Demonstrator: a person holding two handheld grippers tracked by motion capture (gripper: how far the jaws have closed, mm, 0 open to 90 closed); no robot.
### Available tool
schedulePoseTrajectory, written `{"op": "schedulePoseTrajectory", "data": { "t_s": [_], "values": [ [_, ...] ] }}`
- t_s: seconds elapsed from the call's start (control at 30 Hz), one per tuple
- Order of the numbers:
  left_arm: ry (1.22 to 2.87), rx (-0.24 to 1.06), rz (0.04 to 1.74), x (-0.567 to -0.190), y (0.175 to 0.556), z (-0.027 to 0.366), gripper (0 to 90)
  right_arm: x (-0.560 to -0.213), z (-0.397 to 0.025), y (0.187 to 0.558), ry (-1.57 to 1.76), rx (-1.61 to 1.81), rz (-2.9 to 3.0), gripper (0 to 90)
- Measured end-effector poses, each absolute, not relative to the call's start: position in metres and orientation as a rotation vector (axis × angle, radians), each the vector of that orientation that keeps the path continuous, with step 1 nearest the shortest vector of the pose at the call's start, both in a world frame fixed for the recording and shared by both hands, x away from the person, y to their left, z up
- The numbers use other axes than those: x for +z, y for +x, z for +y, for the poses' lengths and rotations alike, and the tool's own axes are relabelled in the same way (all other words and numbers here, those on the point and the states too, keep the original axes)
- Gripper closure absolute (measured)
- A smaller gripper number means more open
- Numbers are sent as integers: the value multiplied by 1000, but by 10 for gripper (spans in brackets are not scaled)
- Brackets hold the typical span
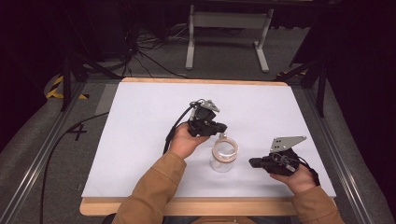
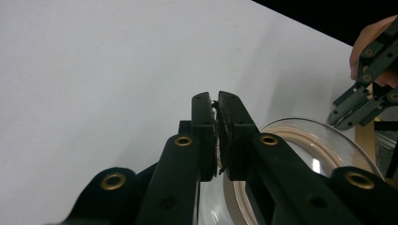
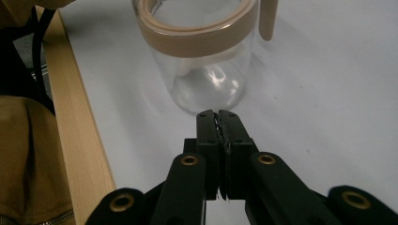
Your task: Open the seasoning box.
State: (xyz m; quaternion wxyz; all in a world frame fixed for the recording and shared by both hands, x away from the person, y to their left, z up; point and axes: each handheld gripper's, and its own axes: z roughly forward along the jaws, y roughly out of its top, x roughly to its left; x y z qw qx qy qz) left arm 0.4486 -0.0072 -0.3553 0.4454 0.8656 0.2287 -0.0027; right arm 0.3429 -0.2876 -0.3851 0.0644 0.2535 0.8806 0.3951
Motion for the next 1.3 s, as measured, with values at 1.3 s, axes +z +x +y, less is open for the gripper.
{"op": "schedulePoseTrajectory", "data": {
  "t_s": [1.3],
  "values": [
    [2119, -11, 543, -359, 447, -4, 898, -380, -242, 330, 690, 1360, 2656, 890]
  ]
}}
